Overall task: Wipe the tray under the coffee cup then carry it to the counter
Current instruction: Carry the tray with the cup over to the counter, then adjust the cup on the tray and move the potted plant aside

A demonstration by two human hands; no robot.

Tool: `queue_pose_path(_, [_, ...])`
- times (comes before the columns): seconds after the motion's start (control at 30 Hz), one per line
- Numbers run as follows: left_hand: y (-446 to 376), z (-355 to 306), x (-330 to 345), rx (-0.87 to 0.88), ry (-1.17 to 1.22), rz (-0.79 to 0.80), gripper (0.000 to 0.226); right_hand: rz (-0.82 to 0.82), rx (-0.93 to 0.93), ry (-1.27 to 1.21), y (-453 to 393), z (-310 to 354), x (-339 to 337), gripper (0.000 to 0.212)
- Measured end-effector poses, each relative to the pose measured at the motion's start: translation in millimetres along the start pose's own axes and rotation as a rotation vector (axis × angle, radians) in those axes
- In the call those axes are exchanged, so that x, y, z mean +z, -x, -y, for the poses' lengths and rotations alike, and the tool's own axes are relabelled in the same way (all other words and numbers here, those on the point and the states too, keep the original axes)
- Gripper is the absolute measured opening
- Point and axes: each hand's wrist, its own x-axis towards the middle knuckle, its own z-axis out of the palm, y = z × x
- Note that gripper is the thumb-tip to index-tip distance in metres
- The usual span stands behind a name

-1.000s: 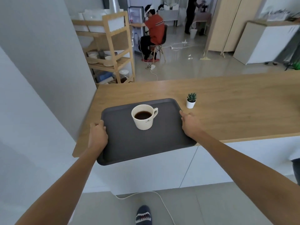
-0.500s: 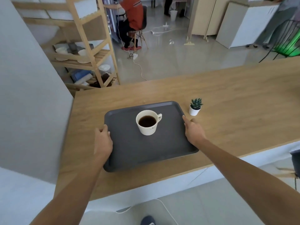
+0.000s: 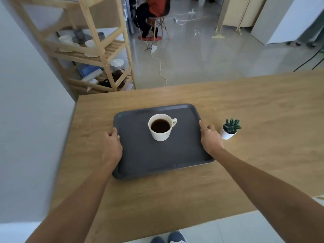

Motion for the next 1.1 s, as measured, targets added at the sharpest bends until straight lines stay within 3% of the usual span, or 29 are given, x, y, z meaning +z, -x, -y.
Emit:
queue_pose_path(0.27, [-23, 0, 19, -0.071, 0.061, 0.029, 0.039, -0.004, -0.003, 0.111, -24, 0, 10, 0.056])
queue_pose_path(0.57, [-29, 10, 30, -0.04, 0.037, -0.003, 0.045, -0.018, -0.032, 0.177, -28, -4, 17, 0.053])
queue_pose_path(0.67, [-25, 8, 32, -0.033, -0.051, -0.045, 0.045, -0.123, -0.05, 0.171, -27, -1, 16, 0.048])
queue_pose_path(0.73, [-16, 2, 34, -0.012, -0.109, -0.132, 0.046, -0.177, -0.081, 0.022, -25, 7, 16, 0.045])
queue_pose_path(0.8, [0, -13, 37, 0.088, 0.033, -0.159, 0.045, -0.112, -0.097, -0.234, -24, 21, 14, 0.044])
queue_pose_path(0.87, [23, -36, 44, 0.15, 0.294, -0.085, 0.042, -0.007, -0.107, -0.437, -22, 39, 10, 0.045])
queue_pose_path(1.0, [53, -71, 58, 0.021, 0.675, 0.142, 0.045, 0.193, -0.079, -0.671, -19, 63, 9, 0.049])
queue_pose_path(1.1, [53, -76, 62, -0.003, 0.787, 0.215, 0.046, 0.245, -0.049, -0.756, -19, 67, 10, 0.052])
